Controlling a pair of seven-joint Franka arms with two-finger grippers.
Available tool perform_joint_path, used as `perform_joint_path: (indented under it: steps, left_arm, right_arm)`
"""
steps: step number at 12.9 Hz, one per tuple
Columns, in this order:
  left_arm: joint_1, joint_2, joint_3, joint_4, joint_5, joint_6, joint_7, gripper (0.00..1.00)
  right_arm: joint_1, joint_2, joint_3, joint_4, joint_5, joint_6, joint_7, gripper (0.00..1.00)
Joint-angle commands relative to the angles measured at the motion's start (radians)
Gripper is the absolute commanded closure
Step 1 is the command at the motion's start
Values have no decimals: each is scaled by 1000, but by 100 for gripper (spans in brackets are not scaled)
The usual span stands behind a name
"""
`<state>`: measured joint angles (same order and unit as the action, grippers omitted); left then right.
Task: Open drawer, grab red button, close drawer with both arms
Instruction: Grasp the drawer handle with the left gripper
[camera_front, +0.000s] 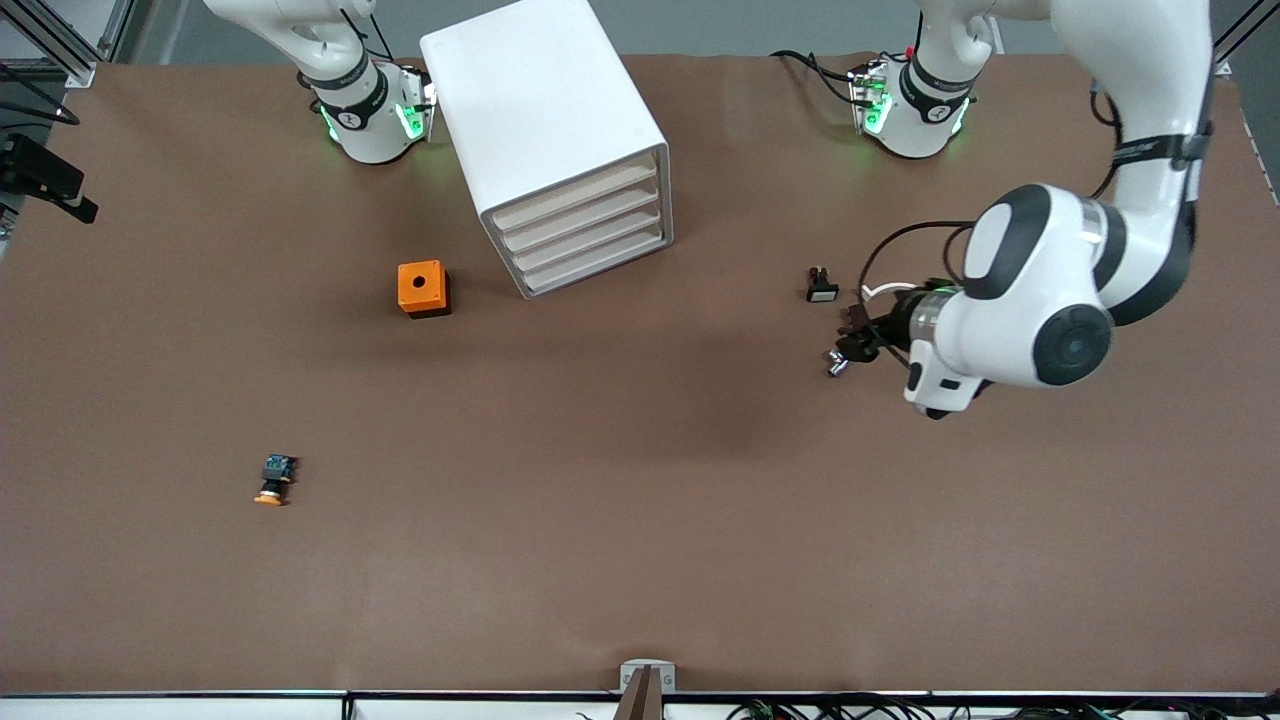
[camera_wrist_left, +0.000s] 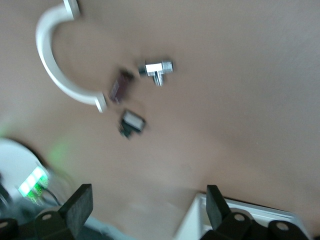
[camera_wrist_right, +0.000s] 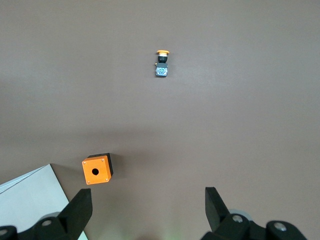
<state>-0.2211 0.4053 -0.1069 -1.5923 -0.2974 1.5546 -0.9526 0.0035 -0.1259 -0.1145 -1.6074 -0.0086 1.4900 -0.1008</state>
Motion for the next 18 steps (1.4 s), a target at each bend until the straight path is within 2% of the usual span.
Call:
perform_joint_path:
  steps: [1,3,6,8,15,18]
  left_arm:
    - [-20,91,-2,84,-121,-45,-255,0]
    - [-24,165,-26,139,-228,-47,-487,0]
    - [-29,285,-103,213,-322,-47,-812,0]
    - [-52,340,-112,218,-414,-48,-976,0]
    - [-145,464,-112,219,-636,-71,-1210,1]
    - [-198,490,-112,216,-692,-80,-1282,11]
  right_arm:
    - [-23,-14,16,-2,-13,-4,-11,0]
    - [-23,-12,18,1,-13,-7,-11,0]
    - [-23,-12,18,1,-13,-7,-10,0]
    - [-23,-12,18,1,-13,-7,-10,0]
    - [-25,11,18,40,-10,-7,4,0]
    - [-26,46,16,41,-11,-5,1,0]
